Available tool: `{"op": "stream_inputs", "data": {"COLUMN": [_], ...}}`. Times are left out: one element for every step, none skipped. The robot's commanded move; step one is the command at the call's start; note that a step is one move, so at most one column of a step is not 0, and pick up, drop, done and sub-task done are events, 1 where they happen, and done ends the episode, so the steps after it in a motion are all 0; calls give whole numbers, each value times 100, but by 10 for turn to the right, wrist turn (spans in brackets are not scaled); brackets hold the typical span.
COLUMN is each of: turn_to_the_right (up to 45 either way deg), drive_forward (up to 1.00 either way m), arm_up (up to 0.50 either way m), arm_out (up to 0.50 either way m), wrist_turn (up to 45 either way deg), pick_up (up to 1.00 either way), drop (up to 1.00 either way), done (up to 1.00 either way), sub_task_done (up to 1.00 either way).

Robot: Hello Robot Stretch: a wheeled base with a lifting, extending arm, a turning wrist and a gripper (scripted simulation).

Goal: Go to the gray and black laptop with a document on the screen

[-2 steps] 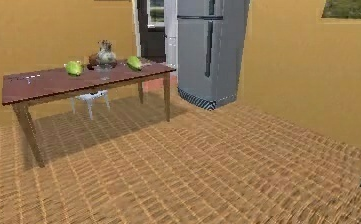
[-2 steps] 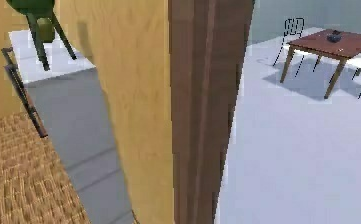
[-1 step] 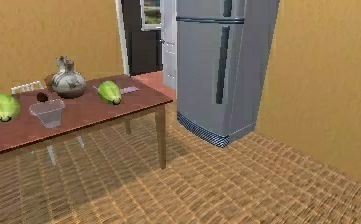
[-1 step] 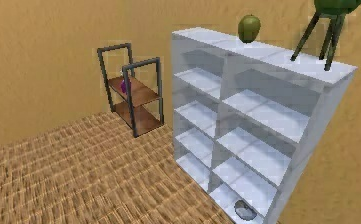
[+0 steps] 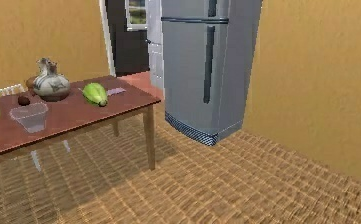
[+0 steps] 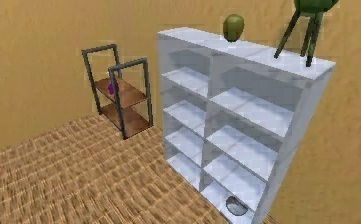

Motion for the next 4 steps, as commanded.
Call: {"op": "stream_inputs", "data": {"turn_to_the_right": [0, 0, -60, 0], "drive_forward": [100, 75, 0, 10], "arm_up": [0, 0, 0, 0], "arm_out": [0, 0, 0, 0], "wrist_turn": [0, 0, 0, 0], "pick_up": [0, 0, 0, 0], "drop": [0, 0, 0, 0], "done": [0, 0, 0, 0], "sub_task_done": [0, 0, 0, 0]}}
